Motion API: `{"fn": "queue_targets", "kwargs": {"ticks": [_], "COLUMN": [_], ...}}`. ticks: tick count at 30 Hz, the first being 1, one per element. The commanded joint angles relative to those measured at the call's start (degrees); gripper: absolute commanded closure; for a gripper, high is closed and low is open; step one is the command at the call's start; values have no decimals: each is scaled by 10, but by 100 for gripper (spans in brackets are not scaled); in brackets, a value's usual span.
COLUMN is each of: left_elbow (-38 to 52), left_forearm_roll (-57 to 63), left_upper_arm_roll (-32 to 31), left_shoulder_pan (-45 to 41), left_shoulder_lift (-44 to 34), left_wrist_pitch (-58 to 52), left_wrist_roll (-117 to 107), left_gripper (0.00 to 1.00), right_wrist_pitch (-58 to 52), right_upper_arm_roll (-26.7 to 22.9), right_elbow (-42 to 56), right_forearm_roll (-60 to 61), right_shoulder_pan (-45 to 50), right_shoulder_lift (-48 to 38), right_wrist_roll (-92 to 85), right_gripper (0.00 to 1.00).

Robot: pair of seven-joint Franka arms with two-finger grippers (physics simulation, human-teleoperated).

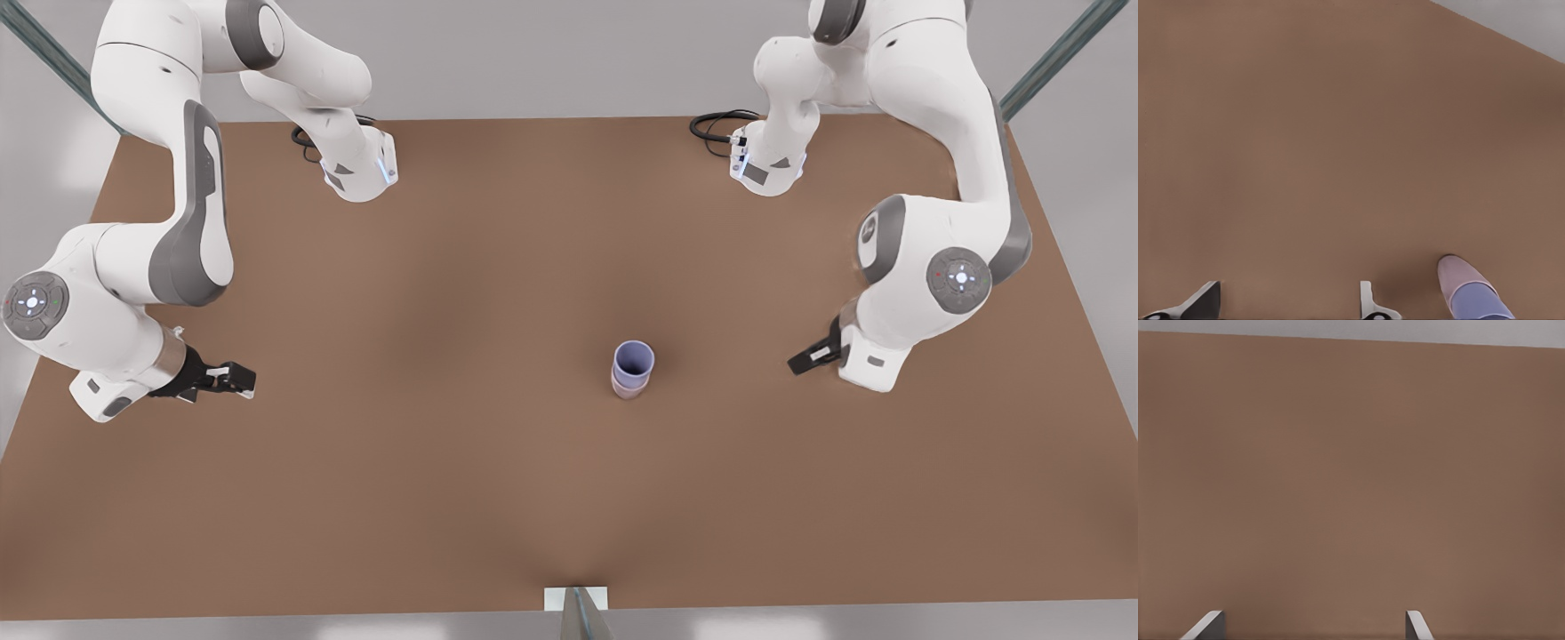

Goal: Stack the cups, with the pink cup at the bottom and the purple cup at the top

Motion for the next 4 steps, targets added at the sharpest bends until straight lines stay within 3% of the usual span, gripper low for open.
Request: {"fn": "queue_targets", "kwargs": {"ticks": [1, 4], "left_elbow": [0, 56], "left_forearm_roll": [51, 49], "left_upper_arm_roll": [2, 7], "left_shoulder_pan": [6, 8], "left_shoulder_lift": [-14, 17], "left_wrist_pitch": [-76, -120], "left_wrist_roll": [399, 398], "left_gripper": [0, 0], "right_wrist_pitch": [-1, 0], "right_upper_arm_roll": [0, 0], "right_elbow": [0, 0], "right_forearm_roll": [0, 0], "right_shoulder_pan": [0, 0], "right_shoulder_lift": [-1, -1], "right_wrist_roll": [-11, -11], "right_gripper": [0, 0]}}
